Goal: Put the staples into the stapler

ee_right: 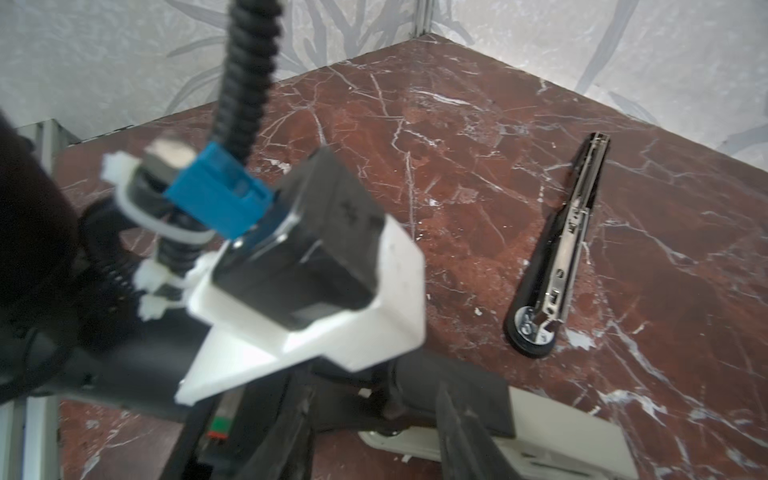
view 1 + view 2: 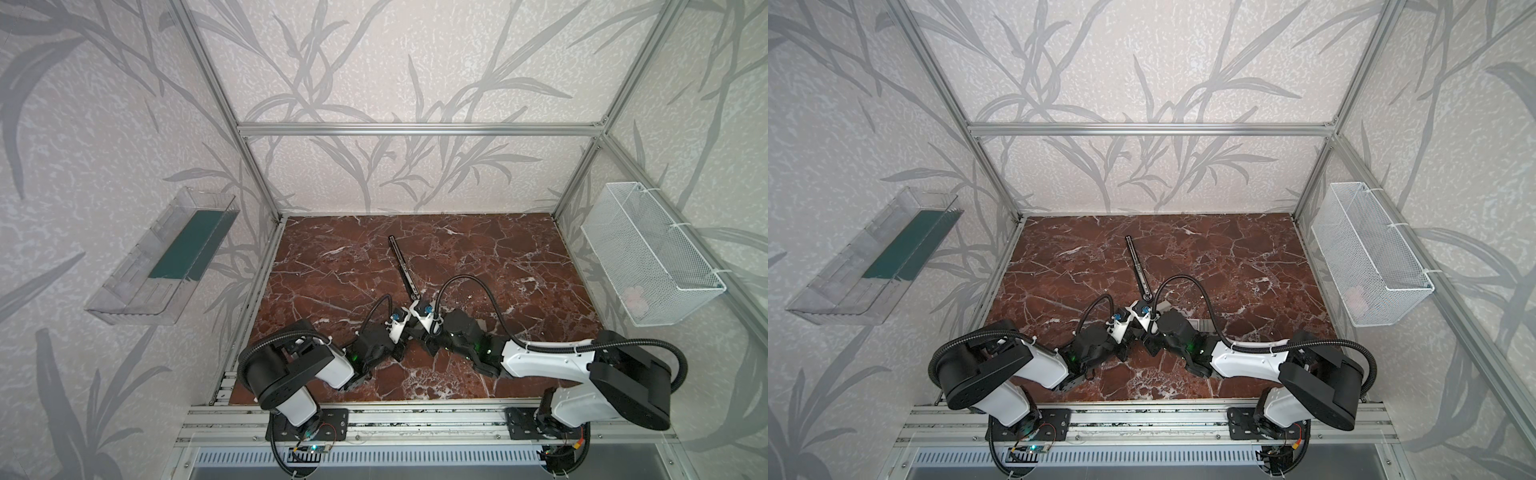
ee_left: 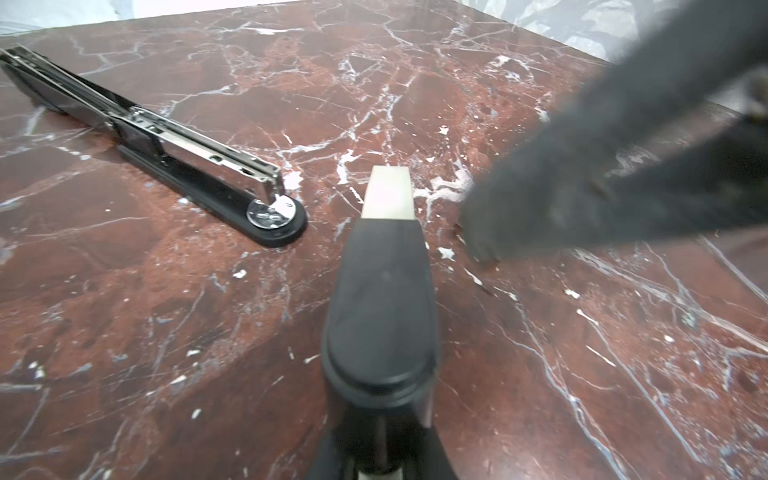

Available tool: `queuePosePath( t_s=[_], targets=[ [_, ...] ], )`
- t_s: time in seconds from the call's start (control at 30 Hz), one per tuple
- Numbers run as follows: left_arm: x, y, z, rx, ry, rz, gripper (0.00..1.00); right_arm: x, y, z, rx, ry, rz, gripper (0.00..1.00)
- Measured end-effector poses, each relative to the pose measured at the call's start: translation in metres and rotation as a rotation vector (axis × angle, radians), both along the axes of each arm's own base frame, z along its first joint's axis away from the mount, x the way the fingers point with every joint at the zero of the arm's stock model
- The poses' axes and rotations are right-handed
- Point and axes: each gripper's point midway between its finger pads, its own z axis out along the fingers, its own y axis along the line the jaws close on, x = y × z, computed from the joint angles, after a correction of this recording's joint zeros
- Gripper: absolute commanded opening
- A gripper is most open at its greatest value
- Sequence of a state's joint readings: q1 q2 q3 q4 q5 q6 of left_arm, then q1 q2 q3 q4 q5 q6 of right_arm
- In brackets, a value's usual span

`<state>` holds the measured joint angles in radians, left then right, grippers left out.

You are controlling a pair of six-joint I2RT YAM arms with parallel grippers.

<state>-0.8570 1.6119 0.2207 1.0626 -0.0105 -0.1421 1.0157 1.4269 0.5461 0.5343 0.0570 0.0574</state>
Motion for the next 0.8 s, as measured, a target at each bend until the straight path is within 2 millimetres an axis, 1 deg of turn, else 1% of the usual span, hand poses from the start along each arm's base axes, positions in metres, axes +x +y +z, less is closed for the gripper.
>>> queuePosePath(
  t_s=[0.27,0.43,0.6,0.7,0.8],
  targets=[
    [0.002,0.002,0.002,-0.006,-0.004,0.018,0.00,0.000,-0.004,-0.004,0.010,0.028,-0.007,0.48],
    [0.005,0.001,-0.001,0.007,0.012,0.034,0.00,0.009,-0.022,-0.009,0.013,0.056,-0.054,0.47],
    [0.012,-0.005,0.001,0.026,0.027,0.039,0.10,0.022,-0.036,-0.003,0.040,0.065,-0.102,0.47],
    [0.012,-0.005,0.001,0.032,0.040,0.042,0.11,0.025,-0.040,-0.005,0.050,0.090,-0.116,0.46],
    [0.011,-0.004,-0.002,0.044,0.053,0.043,0.14,0.030,-0.043,-0.012,0.069,0.154,-0.129,0.46]
  ],
)
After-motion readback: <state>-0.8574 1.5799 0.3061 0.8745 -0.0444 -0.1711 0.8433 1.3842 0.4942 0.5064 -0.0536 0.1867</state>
